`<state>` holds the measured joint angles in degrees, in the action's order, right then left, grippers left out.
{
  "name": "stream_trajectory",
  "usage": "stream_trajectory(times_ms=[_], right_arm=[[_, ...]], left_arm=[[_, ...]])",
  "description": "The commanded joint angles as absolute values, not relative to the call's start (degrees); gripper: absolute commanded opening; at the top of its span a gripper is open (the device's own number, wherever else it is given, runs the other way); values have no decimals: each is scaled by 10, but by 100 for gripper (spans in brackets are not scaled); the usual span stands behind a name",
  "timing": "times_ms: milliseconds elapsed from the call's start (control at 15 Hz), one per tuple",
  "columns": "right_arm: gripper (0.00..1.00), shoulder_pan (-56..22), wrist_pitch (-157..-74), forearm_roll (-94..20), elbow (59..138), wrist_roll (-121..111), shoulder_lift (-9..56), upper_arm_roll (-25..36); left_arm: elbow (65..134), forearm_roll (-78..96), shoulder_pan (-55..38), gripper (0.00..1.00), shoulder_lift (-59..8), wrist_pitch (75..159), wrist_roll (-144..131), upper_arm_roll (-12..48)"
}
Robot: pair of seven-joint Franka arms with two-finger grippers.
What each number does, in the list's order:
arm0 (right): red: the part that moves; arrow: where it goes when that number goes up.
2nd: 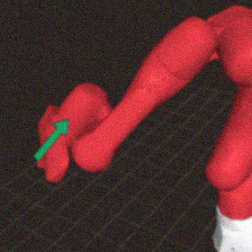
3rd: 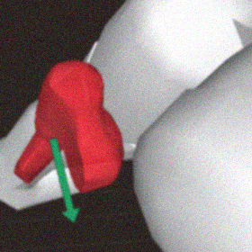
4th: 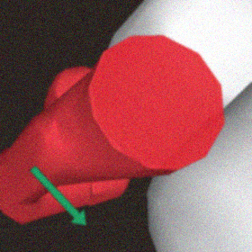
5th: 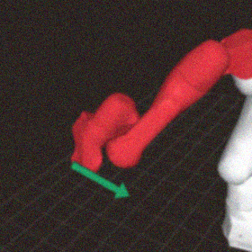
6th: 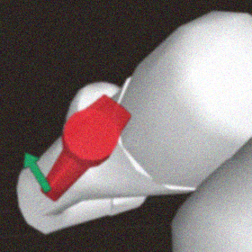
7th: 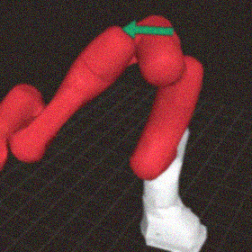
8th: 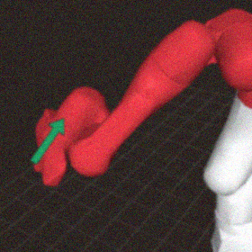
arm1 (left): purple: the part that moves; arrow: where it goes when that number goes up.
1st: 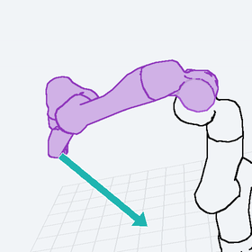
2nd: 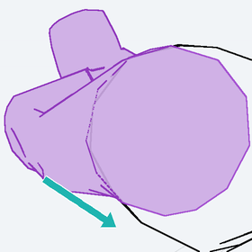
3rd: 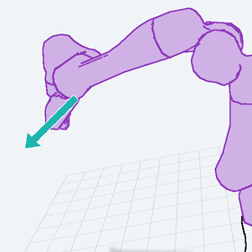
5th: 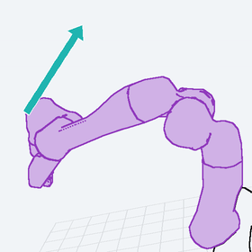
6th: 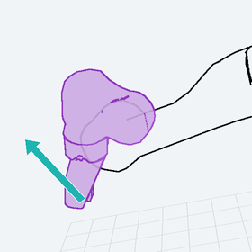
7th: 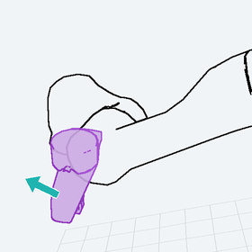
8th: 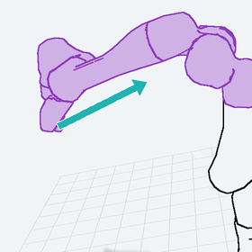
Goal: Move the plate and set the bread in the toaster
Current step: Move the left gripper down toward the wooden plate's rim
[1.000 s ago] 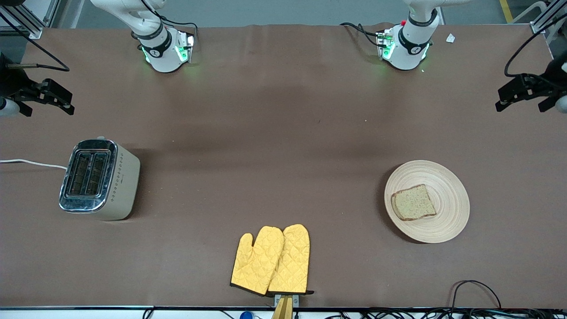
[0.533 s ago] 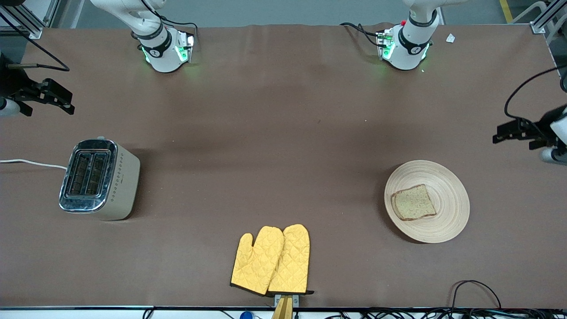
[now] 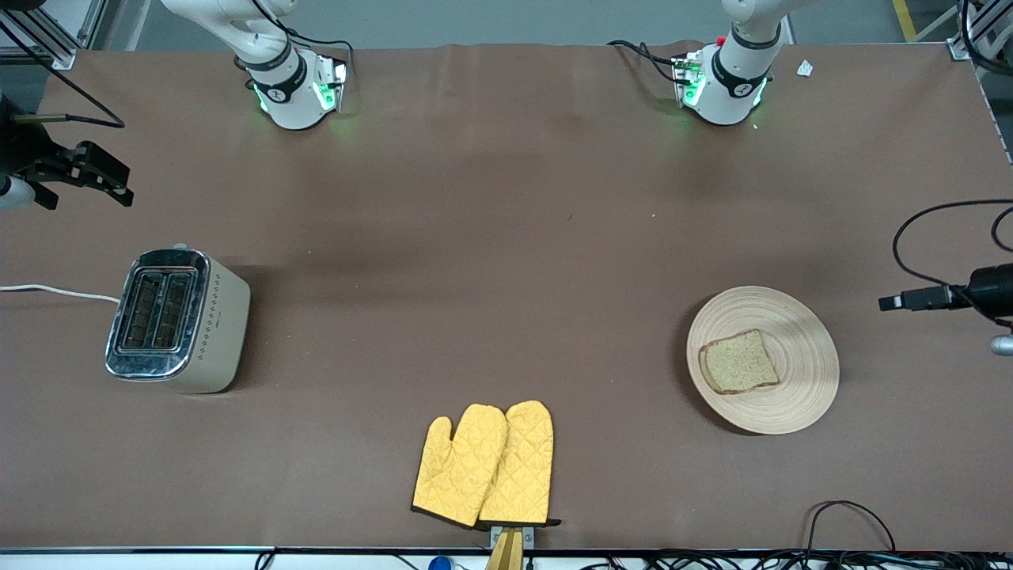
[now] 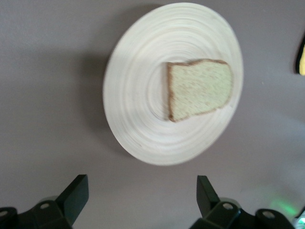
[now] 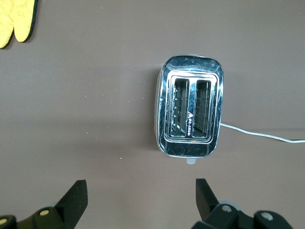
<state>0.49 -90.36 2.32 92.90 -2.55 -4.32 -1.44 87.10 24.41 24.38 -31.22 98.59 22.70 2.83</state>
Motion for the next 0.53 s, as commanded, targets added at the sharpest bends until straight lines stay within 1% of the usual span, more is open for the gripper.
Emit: stream_trajectory(times_ms=[0,200,333,467], right_arm=[[100,7,-917,18,939,-18,-46,-14],[100,11,-915,18,940,-18,-47,-11],[100,17,-916,18,939,-18,-47,-11],[100,15,-918,18,939,-18,-46,-11]], left_arm=[[852,293,262,100,-362,991,231,32],[834,294,280,100,-416,996,249,32],[809,294,285,95,-438,999,274,31],[808,299,291,90,-449,1003,278,32]])
